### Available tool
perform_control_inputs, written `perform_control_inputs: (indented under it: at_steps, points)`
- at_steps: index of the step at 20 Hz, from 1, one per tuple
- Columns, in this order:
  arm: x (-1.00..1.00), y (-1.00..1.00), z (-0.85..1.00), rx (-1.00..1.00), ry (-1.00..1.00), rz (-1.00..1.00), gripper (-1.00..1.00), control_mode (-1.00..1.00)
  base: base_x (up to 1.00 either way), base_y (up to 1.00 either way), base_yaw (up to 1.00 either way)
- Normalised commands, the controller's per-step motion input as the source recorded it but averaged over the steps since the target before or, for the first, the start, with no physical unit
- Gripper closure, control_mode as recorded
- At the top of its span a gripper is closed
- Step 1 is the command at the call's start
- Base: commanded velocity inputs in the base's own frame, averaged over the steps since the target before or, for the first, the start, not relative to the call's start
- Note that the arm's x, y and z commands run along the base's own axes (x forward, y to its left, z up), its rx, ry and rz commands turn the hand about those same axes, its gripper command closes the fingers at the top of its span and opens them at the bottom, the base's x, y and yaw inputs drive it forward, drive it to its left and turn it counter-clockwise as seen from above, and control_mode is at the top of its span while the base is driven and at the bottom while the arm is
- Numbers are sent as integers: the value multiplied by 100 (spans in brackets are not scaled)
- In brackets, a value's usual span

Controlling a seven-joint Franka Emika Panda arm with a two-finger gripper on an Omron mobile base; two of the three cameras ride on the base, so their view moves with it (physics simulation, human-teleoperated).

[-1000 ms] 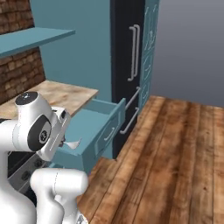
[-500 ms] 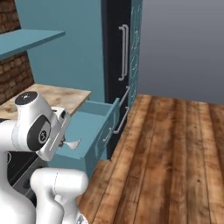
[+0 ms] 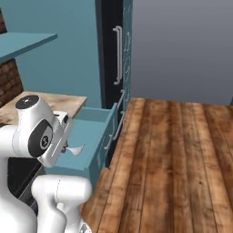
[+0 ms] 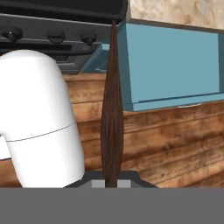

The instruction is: Organize the utensils by type. Pick up the wooden spoons from the counter and place them in the open cabinet. Then pick up the metallic utensils from the counter and place them in the open drawer.

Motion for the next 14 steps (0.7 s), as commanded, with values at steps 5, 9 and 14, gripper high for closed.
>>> perform_control_inputs:
  at_steps: [5, 9, 14]
  points:
    - [0, 0, 0, 0, 0, 0, 100, 100, 39, 33, -21]
    - [0, 0, 0, 0, 0, 0, 100, 100, 36, 25, -20]
    - [0, 0, 0, 0, 0, 0, 100, 100, 50, 23, -17]
